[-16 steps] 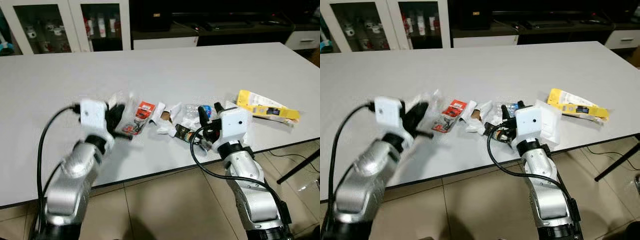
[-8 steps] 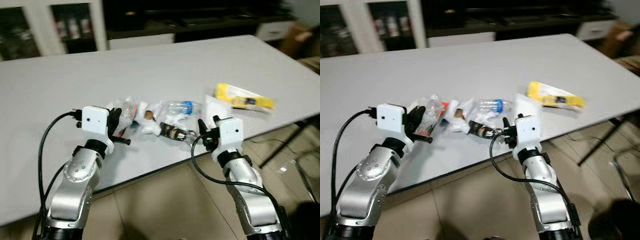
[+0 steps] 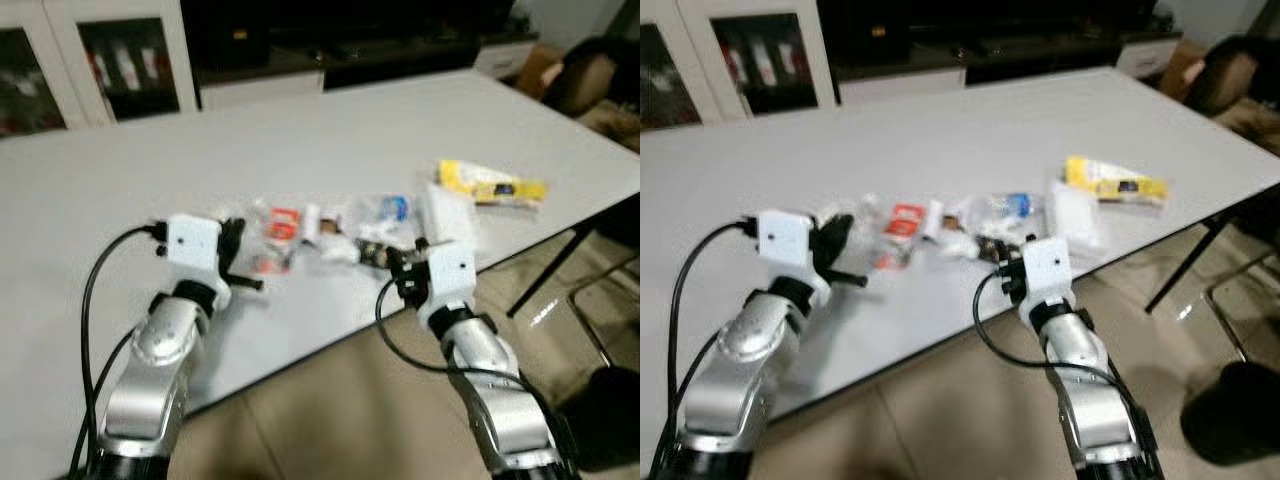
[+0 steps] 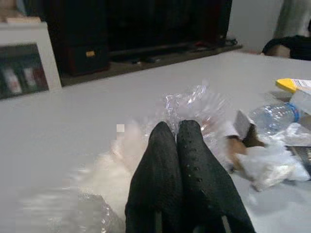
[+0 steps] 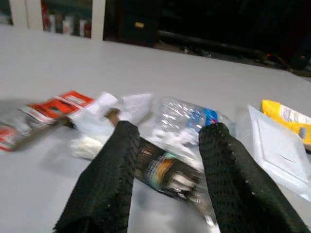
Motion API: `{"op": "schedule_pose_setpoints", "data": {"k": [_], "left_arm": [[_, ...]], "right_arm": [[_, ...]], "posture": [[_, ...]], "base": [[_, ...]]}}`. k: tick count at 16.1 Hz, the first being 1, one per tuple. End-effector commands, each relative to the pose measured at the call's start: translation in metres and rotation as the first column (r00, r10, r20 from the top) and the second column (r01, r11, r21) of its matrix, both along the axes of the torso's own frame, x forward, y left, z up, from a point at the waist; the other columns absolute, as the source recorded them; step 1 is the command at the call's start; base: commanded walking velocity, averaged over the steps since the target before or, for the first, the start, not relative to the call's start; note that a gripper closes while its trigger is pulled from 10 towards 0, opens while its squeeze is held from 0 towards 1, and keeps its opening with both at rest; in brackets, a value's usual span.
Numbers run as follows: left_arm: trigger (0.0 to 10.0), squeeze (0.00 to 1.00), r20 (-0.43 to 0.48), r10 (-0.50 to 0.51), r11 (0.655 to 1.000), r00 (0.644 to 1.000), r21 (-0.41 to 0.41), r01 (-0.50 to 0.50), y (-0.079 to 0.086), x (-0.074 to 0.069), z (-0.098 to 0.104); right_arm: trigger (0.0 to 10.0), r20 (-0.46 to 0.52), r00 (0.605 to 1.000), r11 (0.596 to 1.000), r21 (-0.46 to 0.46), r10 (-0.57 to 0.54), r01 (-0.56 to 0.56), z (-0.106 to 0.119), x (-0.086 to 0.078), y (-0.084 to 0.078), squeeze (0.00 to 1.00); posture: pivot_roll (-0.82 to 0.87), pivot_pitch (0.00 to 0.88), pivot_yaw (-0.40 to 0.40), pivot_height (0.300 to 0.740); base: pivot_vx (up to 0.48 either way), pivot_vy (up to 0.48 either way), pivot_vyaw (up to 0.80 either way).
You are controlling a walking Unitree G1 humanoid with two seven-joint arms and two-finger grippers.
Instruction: Picking trash to rubbish bin
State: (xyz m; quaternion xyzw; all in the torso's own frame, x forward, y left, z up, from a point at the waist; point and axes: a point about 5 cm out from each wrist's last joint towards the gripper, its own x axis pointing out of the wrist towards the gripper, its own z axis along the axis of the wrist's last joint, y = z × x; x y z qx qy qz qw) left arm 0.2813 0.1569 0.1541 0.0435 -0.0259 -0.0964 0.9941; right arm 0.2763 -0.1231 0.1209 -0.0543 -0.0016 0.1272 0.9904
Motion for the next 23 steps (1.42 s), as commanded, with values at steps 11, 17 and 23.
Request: {"op": "schedule_pose_setpoints", "data": {"k": [11,17,23], "left_arm": [[10.0,0.0,0.001,0.04,0.999,0.999,0.036,-0.04,0.008,0.003,0.001],[10.0,0.0,-0.052,0.058,0.998,0.997,0.017,-0.057,0.007,0.001,-0.009],[10.0,0.0,-0.051,0.031,0.999,0.998,0.017,-0.03,0.003,-0.004,-0.013]], "right_arm": [[10.0,0.005,1.0,1.0,-0.012,0.009,-0.009,0.001,0.0,0.0,0.0],[10.0,0.011,1.0,0.999,-0.026,0.026,-0.025,0.002,0.0,0.002,0.0],[10.0,-0.017,1.0,0.998,-0.066,0.023,-0.024,0.0,0.007,0.003,0.0]], "posture": [[0.0,0.0,-0.049,0.74],[0.0,0.0,-0.054,0.74],[0.01,0.0,-0.064,0.74]], "base": [[0.0,-0.048,0.0],[0.0,0.0,0.0],[0.0,0.0,0.0]]}}
